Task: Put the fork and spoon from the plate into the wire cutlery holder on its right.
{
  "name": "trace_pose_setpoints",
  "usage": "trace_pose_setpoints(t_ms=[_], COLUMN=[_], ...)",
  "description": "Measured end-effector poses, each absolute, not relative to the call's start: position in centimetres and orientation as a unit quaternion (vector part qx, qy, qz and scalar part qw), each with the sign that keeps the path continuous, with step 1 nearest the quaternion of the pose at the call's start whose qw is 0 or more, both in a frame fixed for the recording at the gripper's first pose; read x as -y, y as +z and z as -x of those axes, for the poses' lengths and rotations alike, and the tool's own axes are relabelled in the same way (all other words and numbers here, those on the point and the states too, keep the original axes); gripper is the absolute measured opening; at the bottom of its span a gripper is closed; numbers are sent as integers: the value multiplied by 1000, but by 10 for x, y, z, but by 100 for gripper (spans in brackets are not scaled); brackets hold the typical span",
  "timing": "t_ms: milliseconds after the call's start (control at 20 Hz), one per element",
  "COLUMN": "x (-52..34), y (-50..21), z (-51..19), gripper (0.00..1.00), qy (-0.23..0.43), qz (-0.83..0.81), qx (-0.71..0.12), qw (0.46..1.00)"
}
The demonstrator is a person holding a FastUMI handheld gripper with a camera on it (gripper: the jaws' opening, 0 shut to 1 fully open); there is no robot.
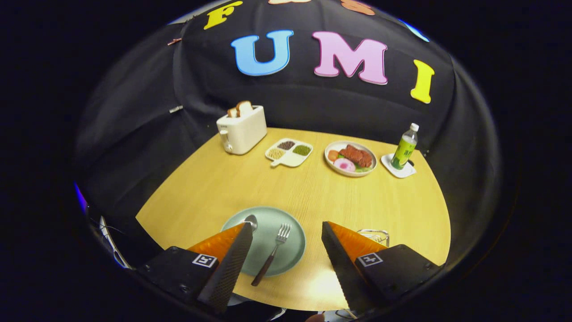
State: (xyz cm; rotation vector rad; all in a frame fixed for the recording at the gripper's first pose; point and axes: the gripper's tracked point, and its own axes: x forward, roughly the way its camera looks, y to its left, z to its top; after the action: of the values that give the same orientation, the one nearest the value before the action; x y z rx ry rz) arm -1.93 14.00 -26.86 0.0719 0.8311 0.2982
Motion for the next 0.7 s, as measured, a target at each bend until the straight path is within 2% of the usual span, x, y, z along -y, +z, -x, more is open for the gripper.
trace_pose_setpoints(t_ms=[300, 350, 450, 550, 700], x=[-170, -174, -180, -187, -191], y=[-342, -353, -373, -389, -412], z=[36, 38, 41, 45, 50], gripper=[84, 75, 66, 63, 63], qy=[150, 148, 142, 131, 113], qz=[-31, -28, -20, -25, -23], qx=[-489, -502, -526, -549, -576], qw=[859, 851, 838, 825, 809])
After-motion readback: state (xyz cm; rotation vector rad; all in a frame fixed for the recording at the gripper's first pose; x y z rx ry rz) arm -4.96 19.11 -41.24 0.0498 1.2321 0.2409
